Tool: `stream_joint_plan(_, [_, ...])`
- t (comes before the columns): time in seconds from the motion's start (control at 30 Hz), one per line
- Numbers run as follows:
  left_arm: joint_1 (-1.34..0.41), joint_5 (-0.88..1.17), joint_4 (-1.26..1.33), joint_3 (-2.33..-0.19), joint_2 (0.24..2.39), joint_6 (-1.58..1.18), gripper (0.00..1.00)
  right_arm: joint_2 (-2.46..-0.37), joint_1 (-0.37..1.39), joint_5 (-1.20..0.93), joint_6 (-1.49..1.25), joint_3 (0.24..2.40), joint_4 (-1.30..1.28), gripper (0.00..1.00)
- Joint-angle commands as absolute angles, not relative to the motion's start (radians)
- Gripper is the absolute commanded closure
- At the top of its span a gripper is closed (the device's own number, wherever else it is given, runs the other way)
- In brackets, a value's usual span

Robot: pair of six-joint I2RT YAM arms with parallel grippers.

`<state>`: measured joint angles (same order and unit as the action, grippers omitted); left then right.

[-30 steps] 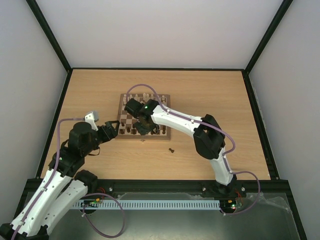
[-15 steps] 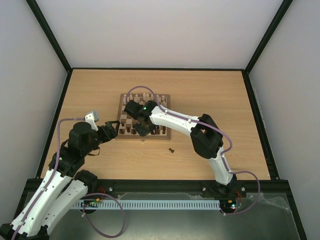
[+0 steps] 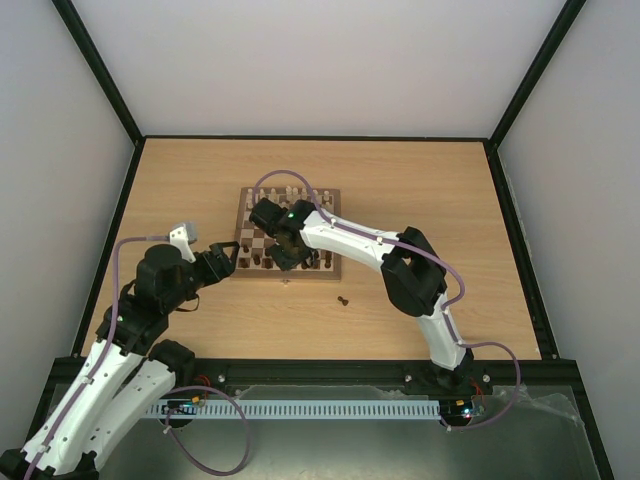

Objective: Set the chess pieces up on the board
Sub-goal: Place the chess piece on the chessboard.

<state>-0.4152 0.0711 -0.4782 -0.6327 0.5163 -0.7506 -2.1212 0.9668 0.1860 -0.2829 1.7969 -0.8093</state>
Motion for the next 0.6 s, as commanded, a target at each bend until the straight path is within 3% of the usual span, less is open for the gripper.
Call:
stream_joint_plan(0.0, [-0.410,0.079,-0.469,-0.640,0.506,-0.741,0.20,-2.145,0.962,0.177,-0.277,1.786,-0.835,0.85])
stream_joint_plan(0.57, [-0.408,0.079,-0.471,-0.640,0.506,-0.741,0.20,-2.136,0.962,0.155,-0.278,1.779,-0.818,0.81])
